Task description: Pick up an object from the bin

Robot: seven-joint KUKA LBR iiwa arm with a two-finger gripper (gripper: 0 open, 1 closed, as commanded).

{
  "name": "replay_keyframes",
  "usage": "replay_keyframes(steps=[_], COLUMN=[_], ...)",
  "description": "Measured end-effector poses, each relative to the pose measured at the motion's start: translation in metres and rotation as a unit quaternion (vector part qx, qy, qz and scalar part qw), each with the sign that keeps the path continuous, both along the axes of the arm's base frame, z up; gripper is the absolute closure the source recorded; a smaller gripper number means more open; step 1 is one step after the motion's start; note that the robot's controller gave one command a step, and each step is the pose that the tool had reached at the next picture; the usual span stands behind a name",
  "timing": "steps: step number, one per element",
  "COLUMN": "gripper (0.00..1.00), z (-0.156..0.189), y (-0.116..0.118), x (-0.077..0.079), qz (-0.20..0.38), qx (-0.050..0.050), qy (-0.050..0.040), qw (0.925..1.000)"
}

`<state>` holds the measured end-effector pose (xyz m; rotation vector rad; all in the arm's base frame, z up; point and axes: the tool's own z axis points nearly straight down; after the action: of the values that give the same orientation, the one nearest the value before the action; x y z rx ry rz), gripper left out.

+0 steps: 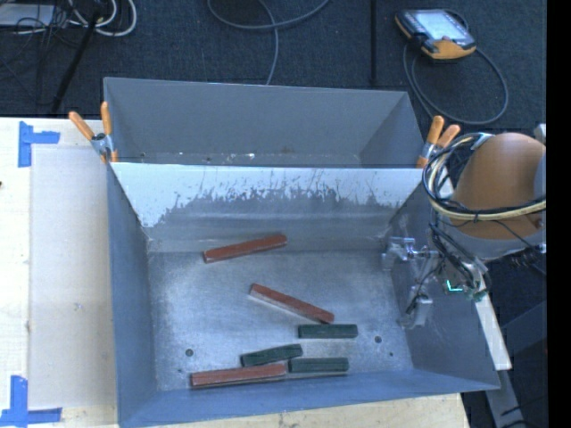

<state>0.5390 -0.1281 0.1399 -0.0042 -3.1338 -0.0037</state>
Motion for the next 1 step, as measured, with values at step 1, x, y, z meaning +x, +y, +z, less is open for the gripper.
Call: replay_keyframes(steps=[1], gripper=[0.0], z=[0.0033], y=[0.0], x=[0.0019], qz=[0.002], qx=[-0.001], qy=[-0.0032], qw=[1.0])
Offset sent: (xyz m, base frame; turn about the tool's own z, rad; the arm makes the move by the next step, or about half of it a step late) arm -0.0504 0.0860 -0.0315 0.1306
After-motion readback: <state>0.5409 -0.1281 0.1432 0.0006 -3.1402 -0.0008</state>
